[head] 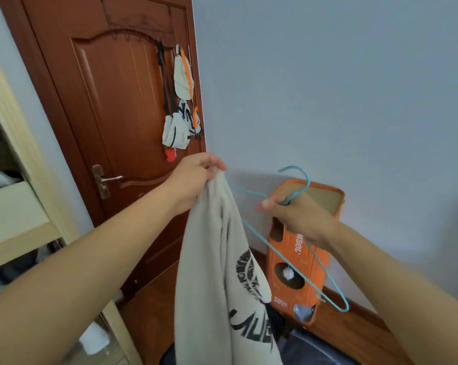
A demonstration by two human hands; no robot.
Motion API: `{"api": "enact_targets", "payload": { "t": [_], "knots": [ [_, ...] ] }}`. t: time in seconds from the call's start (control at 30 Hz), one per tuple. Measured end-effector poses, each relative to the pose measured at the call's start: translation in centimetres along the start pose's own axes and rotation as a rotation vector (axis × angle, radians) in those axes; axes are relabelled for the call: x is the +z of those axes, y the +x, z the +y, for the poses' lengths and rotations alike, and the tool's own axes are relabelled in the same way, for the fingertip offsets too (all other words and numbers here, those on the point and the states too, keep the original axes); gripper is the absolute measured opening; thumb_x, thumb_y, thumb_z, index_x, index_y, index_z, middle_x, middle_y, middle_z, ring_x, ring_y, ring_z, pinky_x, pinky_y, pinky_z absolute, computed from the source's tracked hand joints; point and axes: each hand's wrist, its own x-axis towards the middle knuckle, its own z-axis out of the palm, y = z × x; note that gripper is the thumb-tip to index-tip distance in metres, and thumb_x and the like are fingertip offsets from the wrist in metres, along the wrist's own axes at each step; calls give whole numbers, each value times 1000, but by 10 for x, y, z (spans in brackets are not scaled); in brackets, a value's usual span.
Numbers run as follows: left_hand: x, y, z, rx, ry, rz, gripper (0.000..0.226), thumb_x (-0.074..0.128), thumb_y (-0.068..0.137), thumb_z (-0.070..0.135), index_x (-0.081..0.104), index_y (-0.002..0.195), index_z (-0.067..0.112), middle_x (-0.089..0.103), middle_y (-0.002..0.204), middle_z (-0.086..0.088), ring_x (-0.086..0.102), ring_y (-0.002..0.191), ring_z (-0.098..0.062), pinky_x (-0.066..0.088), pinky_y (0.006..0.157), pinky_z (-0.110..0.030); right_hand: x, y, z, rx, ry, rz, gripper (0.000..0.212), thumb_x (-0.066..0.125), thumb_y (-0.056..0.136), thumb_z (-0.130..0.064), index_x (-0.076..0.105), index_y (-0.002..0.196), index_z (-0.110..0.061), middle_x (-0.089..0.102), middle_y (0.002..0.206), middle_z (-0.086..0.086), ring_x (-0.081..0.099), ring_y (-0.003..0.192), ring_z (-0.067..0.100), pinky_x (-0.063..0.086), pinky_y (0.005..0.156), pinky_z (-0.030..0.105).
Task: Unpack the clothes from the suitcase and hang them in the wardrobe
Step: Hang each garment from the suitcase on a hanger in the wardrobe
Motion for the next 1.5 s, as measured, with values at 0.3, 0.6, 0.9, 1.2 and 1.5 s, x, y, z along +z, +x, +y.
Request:
{"api": "enact_targets", "payload": {
  "t": [0.3,0.6,0.9,1.2,1.5],
  "knots": [
    [-25,-14,51,140,-172,-415,22,51,79,-4,62,75,14,53,79,-9,48,68,-19,37,66,-33,8,-3,39,133,-219,-175,72,86,77,-22,54,140,-34,57,95,-3,55,87,6,39,72,7],
    [-100,-19,39,123,116,-248,23,52,90,-2,66,83,16,59,83,-10,52,74,-24,41,68,-33,41,-11,81,208,-143,-57,49,70,91,-37,48,53,-15,46,46,-16,42,48,4,35,54,28],
    [-110,-15,-8,93,1098,-73,47,47,98,3,70,111,43,52,116,-1,51,109,-29,41,90,-35,-45,32,-37,197,93,-101,41,55,100,-40,67,103,0,72,96,17,68,86,29,55,83,42],
    [99,-153,-52,337,626,-382,134,81,65,66,-30,141,65,-33,149,32,-25,146,4,9,126,-42,-30,61,-68,492,174,-80,32,47,106,-31,56,85,-9,67,70,4,63,64,15,55,62,28],
    [66,-84,1,327,-20,59,30,55,97,40,70,91,14,69,81,3,61,75,-12,48,66,-33,-55,43,-46,357,-42,-16,30,55,102,-35,62,91,-9,67,81,7,62,71,19,50,71,31]
  ]
}}
